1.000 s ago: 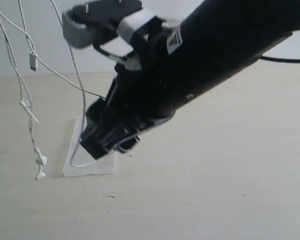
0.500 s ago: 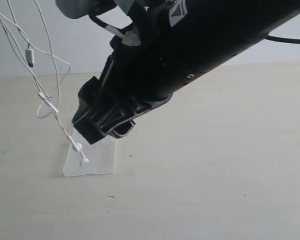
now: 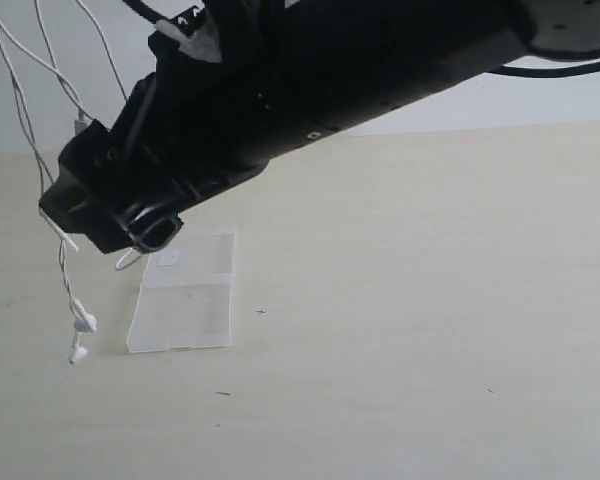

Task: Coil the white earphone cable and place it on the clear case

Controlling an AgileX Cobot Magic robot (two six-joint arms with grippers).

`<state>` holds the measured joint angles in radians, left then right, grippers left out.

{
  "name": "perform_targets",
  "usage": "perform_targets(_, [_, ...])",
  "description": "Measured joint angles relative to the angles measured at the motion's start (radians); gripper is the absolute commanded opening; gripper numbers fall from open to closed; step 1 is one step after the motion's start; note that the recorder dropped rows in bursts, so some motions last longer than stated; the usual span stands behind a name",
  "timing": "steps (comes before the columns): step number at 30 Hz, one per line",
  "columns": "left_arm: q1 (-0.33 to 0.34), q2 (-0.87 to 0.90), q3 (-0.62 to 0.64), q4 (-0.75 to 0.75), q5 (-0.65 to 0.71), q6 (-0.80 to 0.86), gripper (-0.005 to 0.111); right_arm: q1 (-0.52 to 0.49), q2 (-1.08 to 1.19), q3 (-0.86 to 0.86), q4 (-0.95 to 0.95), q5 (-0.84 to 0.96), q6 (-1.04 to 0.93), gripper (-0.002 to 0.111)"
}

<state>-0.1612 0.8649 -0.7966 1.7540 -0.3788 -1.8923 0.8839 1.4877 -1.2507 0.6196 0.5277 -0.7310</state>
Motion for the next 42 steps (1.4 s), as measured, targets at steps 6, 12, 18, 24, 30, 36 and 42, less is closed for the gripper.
perform_targets(6, [0.000, 0.000, 0.000, 0.000, -0.004, 0.000, 0.000, 0.000, 0.034, 0.000, 0.004, -0.099, -0.002, 0.081])
perform_targets(12, [0.000, 0.000, 0.000, 0.000, -0.001, 0.000, 0.000, 0.000, 0.103, 0.000, 0.006, -0.174, -0.006, 0.081])
perform_targets(18, [0.000, 0.000, 0.000, 0.000, 0.039, 0.000, 0.000, 0.000, 0.167, 0.000, 0.049, -0.206, -0.052, 0.081])
perform_targets(24, [0.000, 0.000, 0.000, 0.000, 0.059, 0.000, 0.000, 0.000, 0.197, 0.000, 0.287, -0.234, -0.271, 0.081])
perform_targets(30, [0.000, 0.000, 0.000, 0.000, 0.067, 0.000, 0.000, 0.000, 0.199, 0.000, 0.583, -0.231, -0.548, 0.081])
perform_targets(36, [0.000, 0.000, 0.000, 0.000, 0.067, 0.000, 0.000, 0.000, 0.199, 0.000, 0.849, -0.193, -0.766, 0.081])
perform_targets(42, [0.000, 0.000, 0.000, 0.000, 0.088, 0.000, 0.000, 0.000, 0.199, 0.000, 0.986, -0.158, -0.873, 0.049])
